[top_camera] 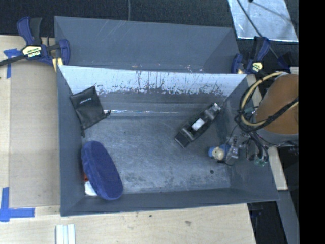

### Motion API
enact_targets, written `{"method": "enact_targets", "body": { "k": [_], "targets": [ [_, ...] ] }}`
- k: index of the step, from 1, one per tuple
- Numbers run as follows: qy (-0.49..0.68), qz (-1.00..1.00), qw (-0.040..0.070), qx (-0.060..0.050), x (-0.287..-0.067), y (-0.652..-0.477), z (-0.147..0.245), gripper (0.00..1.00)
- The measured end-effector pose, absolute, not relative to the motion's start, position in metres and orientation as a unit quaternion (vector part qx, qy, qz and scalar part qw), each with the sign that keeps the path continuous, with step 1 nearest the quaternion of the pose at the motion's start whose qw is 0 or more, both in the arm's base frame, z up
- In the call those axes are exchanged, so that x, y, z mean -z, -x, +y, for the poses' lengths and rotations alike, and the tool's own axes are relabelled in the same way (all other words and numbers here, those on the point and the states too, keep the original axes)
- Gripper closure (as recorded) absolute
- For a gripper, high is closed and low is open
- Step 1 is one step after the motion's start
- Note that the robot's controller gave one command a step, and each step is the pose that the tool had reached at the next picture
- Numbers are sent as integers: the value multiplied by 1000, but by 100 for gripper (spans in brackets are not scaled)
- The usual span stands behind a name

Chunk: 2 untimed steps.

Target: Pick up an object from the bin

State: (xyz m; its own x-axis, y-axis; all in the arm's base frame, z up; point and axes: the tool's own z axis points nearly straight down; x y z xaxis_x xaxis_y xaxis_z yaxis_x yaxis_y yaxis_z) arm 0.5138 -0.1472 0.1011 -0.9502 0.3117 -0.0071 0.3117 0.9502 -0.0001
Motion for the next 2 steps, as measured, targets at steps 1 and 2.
{"method": "enact_targets", "body": {
  "k": [1, 2],
  "targets": [
    [-156, 988, 4, 0, -135, -515, -148, 100],
    [-155, 988, 4, 0, -175, -517, -149, 100]
  ]
}}
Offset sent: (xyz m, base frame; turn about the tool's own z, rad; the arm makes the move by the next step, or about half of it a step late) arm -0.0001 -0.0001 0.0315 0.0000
